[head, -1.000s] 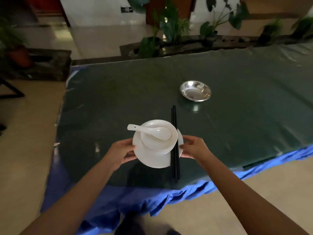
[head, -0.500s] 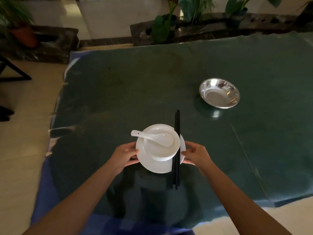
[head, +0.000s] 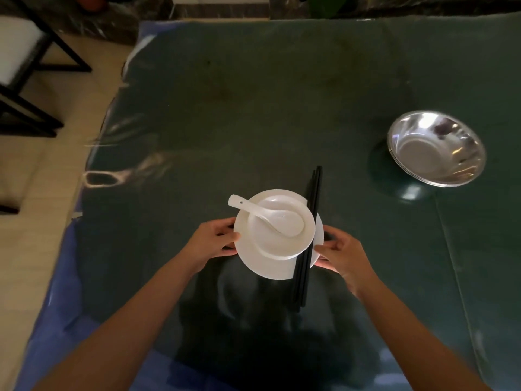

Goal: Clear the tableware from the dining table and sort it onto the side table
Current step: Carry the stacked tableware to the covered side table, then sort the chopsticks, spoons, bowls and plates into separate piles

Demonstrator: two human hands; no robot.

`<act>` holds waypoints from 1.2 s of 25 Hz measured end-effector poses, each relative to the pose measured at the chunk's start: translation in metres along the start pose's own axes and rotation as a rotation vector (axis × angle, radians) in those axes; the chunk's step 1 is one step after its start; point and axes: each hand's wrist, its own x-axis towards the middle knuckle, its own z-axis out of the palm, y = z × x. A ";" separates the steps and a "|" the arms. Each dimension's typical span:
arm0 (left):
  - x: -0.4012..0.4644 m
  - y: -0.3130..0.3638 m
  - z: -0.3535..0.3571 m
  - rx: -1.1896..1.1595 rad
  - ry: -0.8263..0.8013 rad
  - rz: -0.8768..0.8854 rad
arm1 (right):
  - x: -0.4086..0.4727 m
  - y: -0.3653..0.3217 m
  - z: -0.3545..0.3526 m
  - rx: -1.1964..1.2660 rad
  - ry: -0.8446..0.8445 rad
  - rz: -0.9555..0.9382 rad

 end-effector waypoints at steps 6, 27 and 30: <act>-0.019 -0.012 0.004 0.017 0.479 -0.014 | 0.028 -0.044 -0.034 -0.316 0.163 -0.025; -0.055 -0.027 0.158 -0.906 -0.327 -0.408 | 0.090 -0.094 -0.002 0.127 -0.128 0.095; -0.054 -0.025 0.166 -0.933 -0.320 -0.396 | 0.092 -0.093 -0.003 0.099 -0.189 0.085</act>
